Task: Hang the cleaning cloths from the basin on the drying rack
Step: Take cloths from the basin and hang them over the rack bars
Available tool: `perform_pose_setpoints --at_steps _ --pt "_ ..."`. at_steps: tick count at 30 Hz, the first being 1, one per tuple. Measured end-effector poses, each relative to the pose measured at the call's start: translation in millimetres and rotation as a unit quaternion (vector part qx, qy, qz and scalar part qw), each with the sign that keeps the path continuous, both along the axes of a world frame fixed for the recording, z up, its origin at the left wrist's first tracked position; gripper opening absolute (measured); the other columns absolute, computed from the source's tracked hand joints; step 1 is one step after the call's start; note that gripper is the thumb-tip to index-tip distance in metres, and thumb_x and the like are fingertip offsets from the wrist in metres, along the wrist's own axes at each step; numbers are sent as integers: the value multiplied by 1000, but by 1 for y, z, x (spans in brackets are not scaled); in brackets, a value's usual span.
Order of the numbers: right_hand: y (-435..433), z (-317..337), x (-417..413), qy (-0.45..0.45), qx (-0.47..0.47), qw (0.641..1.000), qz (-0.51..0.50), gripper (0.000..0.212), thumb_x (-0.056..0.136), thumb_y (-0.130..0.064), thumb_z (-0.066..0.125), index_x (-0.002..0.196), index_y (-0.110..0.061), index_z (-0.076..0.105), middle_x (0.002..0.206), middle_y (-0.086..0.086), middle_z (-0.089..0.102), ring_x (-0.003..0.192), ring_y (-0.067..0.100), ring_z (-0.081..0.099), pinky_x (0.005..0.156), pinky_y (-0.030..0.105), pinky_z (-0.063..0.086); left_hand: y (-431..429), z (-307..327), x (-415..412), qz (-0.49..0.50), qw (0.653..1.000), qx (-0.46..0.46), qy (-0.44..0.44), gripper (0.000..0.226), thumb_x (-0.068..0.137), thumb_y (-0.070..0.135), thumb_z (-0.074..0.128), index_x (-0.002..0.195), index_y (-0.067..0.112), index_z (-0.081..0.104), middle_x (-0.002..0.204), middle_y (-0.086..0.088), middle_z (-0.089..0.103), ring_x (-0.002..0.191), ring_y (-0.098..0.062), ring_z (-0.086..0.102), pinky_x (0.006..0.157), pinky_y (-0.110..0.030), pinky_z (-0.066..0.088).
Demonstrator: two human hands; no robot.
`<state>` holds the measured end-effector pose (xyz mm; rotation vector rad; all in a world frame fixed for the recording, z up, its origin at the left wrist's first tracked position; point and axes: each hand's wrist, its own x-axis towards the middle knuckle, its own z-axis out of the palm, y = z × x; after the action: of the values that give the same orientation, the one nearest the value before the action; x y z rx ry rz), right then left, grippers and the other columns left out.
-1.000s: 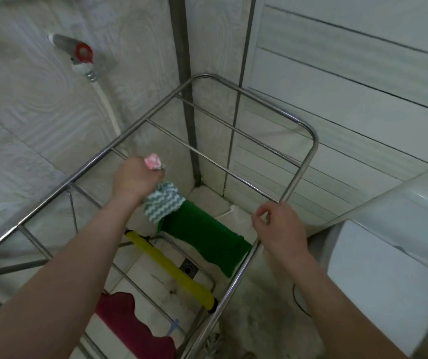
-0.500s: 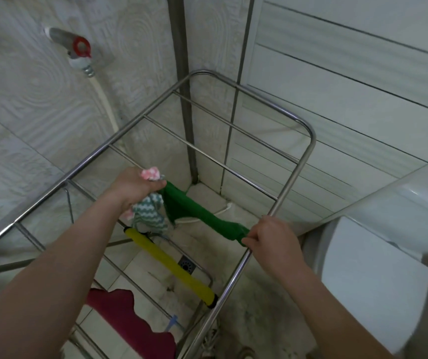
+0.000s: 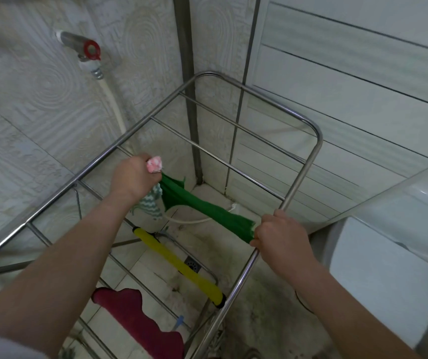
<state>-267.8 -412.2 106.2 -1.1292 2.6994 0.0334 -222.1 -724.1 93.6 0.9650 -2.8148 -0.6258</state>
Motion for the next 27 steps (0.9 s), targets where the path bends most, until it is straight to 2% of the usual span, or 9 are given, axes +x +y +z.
perform_pose_setpoints --at_steps 5,7,10,13,16,18,21,24,27 --pt "0 4 -4 0 2 1000 5 23 91 -35 59 92 -14 68 94 0 61 83 13 32 72 28 35 -6 6 -1 -101 987 -109 -66 27 90 23 56 76 1 62 64 -15 55 63 -30 55 57 -31 36" --pt "1 5 -5 10 -1 1000 13 20 89 -33 62 85 -14 69 88 1 61 81 13 32 71 29 36 -7 6 -2 -102 985 -110 -80 29 91 24 55 73 2 60 63 -14 52 61 -28 51 56 -31 35" --pt "2 6 -6 21 -9 1000 -2 22 72 -31 79 65 -15 67 69 0 59 70 12 32 61 30 40 -12 1 -3 -5 999 33 -30 26 86 19 60 73 -4 60 65 -18 53 61 -28 51 56 -31 36" --pt "2 7 -4 -3 -13 1000 25 23 83 -40 68 81 -17 67 84 -1 60 79 13 39 75 31 44 -13 -3 -3 126 967 220 40 19 86 20 63 90 2 61 83 -17 60 73 -26 57 60 -29 42" --pt "0 9 -6 -36 -21 999 19 29 85 -47 61 94 -20 63 95 -1 59 91 14 46 81 29 44 -15 -3 0 132 953 270 40 31 81 28 74 99 11 57 95 -11 60 85 -26 57 72 -32 45" --pt "-3 7 -5 -51 -43 998 5 34 85 -52 59 103 -23 63 97 -3 58 91 12 46 75 26 41 -19 -1 2 107 961 255 4 39 73 33 80 91 4 61 89 -14 62 82 -28 59 74 -37 49" --pt "-10 1 0 -60 -45 997 8 36 90 -49 54 112 -24 65 97 -2 60 93 14 49 75 27 44 -19 0 4 64 978 196 -33 34 73 27 80 76 -1 61 76 -19 60 67 -27 55 60 -32 42" --pt "-11 -2 2 -43 -23 999 17 32 93 -43 51 109 -22 69 97 -1 63 93 15 49 80 29 43 -17 0 1 11 993 106 -47 32 81 25 72 77 -5 64 77 -24 63 71 -33 60 60 -33 42" --pt "-7 -2 1 -28 -8 999 21 30 94 -41 51 101 -19 70 94 -1 64 86 13 41 80 29 42 -16 0 -1 -46 996 12 -76 30 85 28 65 71 1 61 68 -21 60 65 -33 58 60 -36 46"
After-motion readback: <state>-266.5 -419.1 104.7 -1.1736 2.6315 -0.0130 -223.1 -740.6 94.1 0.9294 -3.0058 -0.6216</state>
